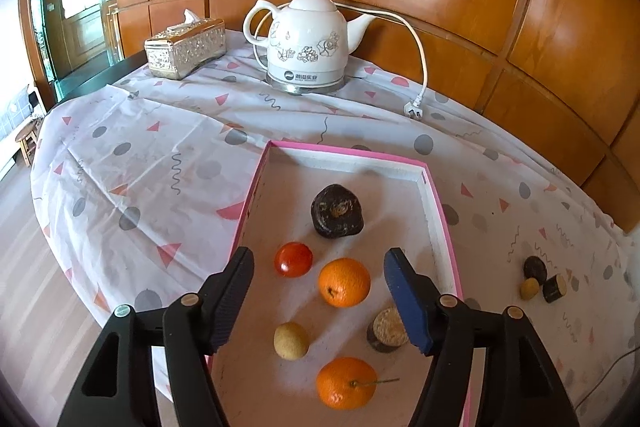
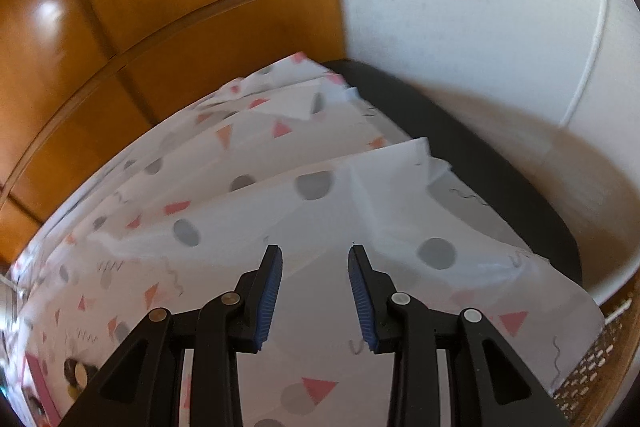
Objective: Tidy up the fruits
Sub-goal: 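Withdraw the left tool while moving the right tool toward the log slice, then close the right tool around the round log slice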
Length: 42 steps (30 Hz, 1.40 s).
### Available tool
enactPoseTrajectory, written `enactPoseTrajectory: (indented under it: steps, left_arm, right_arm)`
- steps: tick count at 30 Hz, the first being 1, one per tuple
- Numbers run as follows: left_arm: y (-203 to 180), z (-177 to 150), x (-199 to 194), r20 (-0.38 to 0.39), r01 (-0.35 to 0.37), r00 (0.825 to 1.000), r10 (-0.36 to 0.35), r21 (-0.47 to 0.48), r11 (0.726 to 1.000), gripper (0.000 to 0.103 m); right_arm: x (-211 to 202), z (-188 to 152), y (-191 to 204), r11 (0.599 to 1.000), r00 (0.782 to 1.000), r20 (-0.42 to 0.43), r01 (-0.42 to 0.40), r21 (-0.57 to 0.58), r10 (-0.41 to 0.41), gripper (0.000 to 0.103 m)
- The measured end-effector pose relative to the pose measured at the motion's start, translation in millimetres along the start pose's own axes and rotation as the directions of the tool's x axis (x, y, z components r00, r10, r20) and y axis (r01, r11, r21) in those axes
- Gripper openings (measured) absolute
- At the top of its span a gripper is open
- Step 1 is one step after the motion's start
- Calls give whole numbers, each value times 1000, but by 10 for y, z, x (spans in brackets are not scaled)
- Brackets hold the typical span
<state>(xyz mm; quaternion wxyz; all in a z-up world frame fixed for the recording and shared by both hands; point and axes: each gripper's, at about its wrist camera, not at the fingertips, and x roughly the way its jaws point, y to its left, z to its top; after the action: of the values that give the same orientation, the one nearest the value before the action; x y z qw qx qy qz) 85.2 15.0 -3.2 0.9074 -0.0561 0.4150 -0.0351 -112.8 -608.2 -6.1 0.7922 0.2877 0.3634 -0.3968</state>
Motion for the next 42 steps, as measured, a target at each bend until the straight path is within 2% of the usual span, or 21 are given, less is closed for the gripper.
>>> enactPoseTrajectory:
  steps: [4, 7, 12, 18, 25, 33, 35, 37, 39, 42]
  left_arm:
    - [25, -44, -23, -4, 7, 1000, -7, -7, 1000, 68]
    - [31, -73, -39, -3, 8, 1000, -8, -3, 1000, 68]
    - [40, -112, -51, -7, 9, 1000, -9, 3, 1000, 68]
    - [35, -166, -90, 3, 7, 1000, -8, 36, 999, 68]
    - [2, -258, -154, 12, 16, 1000, -17, 98, 995, 69]
    - [38, -333, -227, 24, 28, 999, -30, 107, 994, 72]
    - [65, -343, -236, 26, 27, 999, -29, 102, 994, 73]
    - [94, -356, -247, 28, 25, 999, -28, 97, 995, 74]
    - [132, -375, -255, 27, 22, 999, -24, 91, 996, 74]
    - [202, -397, -270, 27, 17, 999, -19, 77, 997, 74]
  right_arm:
    - [11, -22, 140, 997, 999, -9, -42, -57, 42, 34]
    - [7, -51, 277, 985, 990, -33, -138, -109, 135, 34]
    - [-54, -186, 668, 932, 973, -66, -229, -281, 219, 34]
    - [-90, -351, 971, 860, 951, -123, -309, -405, 283, 34]
    - [-130, -567, 1311, 754, 911, -224, -411, -513, 345, 34]
    - [-244, -912, 1975, 598, 869, -337, -495, -631, 364, 34]
    - [-249, -1027, 2169, 562, 862, -357, -505, -655, 359, 34]
    - [-236, -1134, 2318, 536, 857, -377, -514, -670, 351, 39]
    - [-199, -1272, 2470, 506, 860, -390, -509, -696, 328, 52]
    - [-127, -1468, 2635, 469, 867, -406, -498, -729, 288, 54]
